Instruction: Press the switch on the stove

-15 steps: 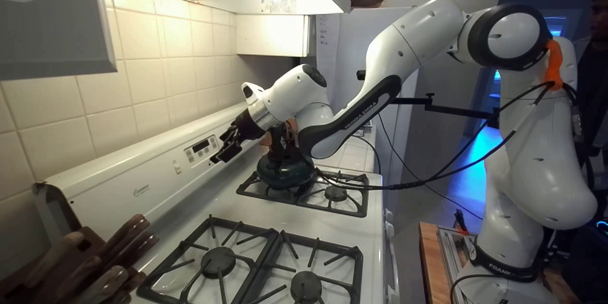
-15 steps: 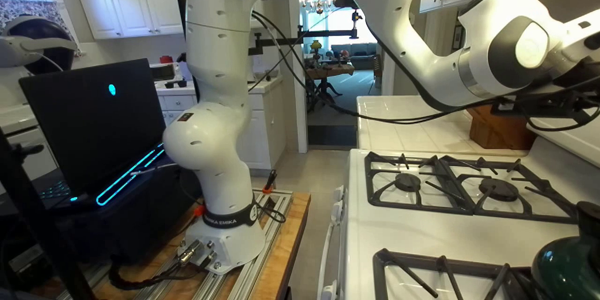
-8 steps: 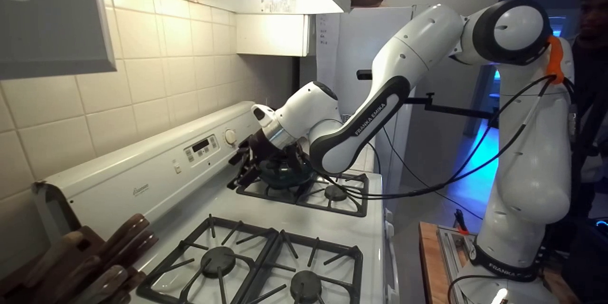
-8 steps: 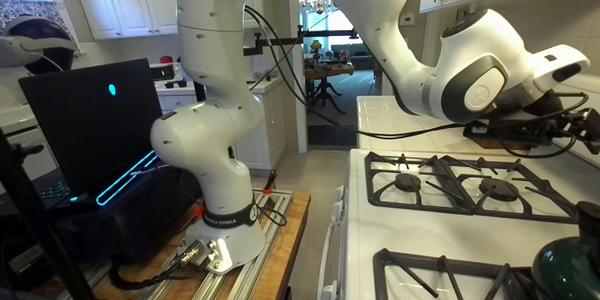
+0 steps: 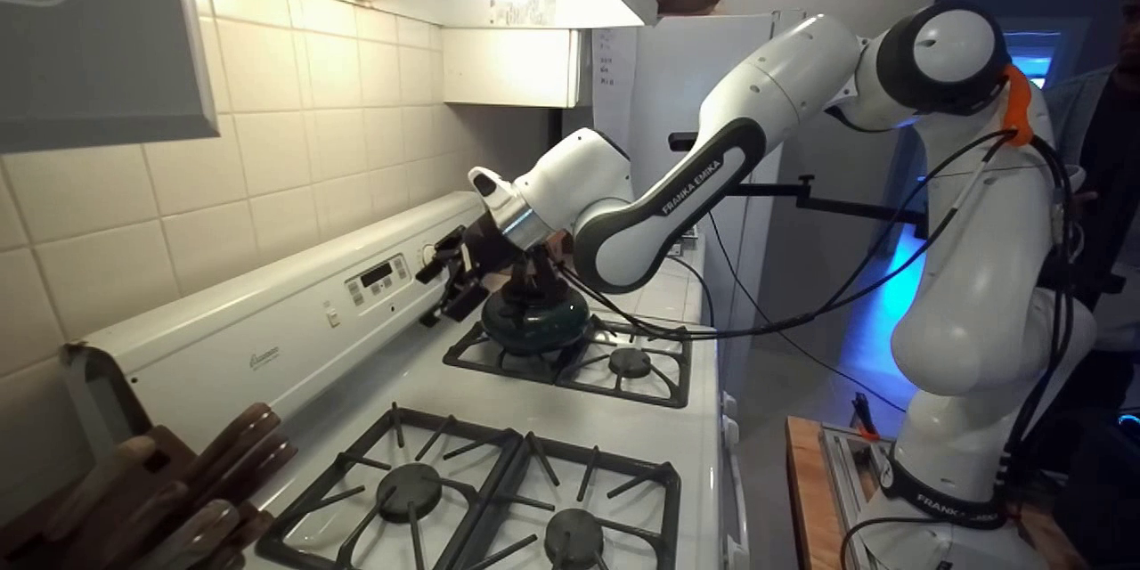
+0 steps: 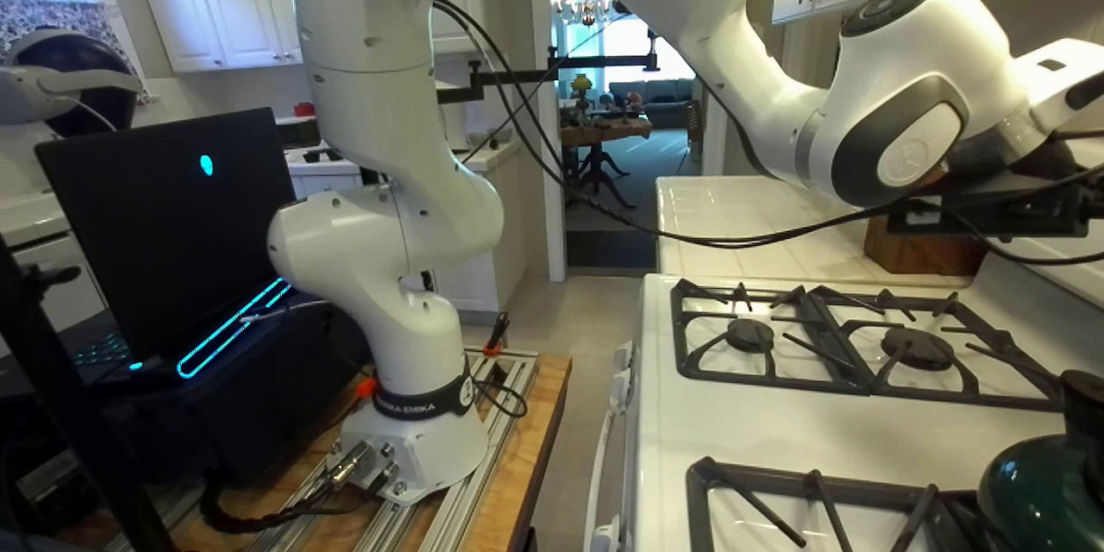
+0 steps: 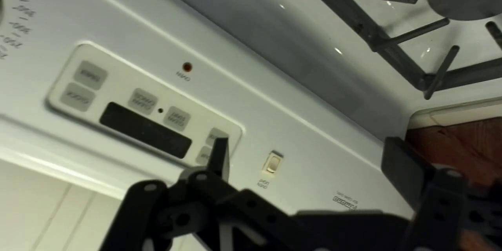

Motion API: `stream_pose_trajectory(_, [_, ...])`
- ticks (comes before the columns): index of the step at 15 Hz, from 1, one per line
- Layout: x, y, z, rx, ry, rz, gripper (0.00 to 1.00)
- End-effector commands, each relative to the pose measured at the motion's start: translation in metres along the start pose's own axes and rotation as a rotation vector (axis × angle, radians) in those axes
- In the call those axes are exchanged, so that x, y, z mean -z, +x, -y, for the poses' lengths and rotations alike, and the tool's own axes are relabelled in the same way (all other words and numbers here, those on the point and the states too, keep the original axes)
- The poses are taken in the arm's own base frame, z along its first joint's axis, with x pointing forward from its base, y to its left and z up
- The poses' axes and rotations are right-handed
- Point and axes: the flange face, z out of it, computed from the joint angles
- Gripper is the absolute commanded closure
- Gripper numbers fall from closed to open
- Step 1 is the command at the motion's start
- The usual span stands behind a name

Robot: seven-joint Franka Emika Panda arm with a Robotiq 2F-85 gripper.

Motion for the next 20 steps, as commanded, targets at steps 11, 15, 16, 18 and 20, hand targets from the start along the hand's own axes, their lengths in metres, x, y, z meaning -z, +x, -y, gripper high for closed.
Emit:
stream_pose_trajectory(11, [0.0049, 0.0026, -0.0066, 0.007, -0.004, -0.009, 0.00])
stream_pose_trajectory(15, [0.0048, 0.0025, -0.0065, 0.007, -0.003, -0.009, 0.00])
stream_pose_trajectory(16, [0.0048, 0.0025, -0.0065, 0.007, -0.003, -0.009, 0.00])
stream_pose_trajectory(18, [0.0048, 0.0025, -0.0065, 0.007, -0.003, -0.009, 0.00])
stream_pose_trajectory(20, [0.0047, 0.0025, -0.0065, 0.007, -0.003, -0.009, 0.00])
